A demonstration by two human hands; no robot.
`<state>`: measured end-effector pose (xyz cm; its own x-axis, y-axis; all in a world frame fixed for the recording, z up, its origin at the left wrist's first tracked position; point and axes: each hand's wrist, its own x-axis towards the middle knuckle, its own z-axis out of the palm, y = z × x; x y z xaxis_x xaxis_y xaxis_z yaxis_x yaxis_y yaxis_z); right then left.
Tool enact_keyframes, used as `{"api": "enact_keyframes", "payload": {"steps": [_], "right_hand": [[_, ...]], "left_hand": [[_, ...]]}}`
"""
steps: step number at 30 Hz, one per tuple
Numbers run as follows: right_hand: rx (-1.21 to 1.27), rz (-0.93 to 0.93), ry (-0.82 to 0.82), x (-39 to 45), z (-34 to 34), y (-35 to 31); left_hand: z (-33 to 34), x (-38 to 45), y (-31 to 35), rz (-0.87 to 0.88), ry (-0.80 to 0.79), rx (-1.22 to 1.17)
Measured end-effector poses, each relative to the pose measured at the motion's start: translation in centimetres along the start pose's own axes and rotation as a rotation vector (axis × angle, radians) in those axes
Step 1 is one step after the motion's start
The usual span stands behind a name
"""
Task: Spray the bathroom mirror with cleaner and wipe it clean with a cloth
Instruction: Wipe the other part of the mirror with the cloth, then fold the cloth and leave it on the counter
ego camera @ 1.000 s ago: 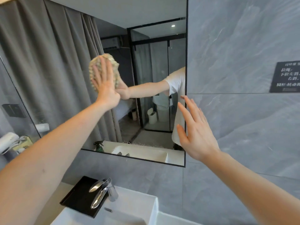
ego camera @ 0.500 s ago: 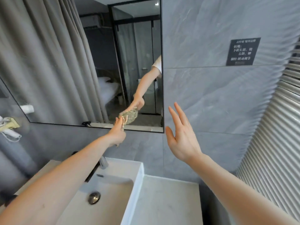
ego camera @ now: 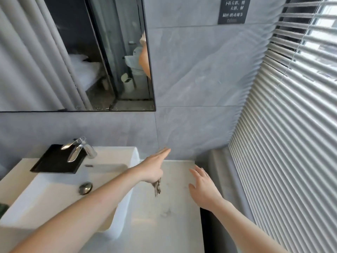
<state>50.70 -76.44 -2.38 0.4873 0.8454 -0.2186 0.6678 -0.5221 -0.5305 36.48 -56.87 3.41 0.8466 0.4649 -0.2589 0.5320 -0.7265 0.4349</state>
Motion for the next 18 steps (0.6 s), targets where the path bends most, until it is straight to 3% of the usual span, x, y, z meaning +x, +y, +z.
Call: {"api": "enact_keyframes", "payload": {"steps": [8, 12, 18], "right_hand": [[-0.023, 0.113, -0.146, -4.4, 8.0, 4.9], [-0.066, 0.155, -0.275, -6.1, 11.2, 6.1], [-0.142, 0.144, -0.365, -5.2, 13.6, 6.6]], "left_hand": [[16.3, -2.9, -3.4, 0.165, -0.204, 0.422], [20.9, -7.1, -3.5, 0.107, -0.38, 0.363], [23.3, -8.7, -6.9, -0.103, -0.384, 0.254]]}}
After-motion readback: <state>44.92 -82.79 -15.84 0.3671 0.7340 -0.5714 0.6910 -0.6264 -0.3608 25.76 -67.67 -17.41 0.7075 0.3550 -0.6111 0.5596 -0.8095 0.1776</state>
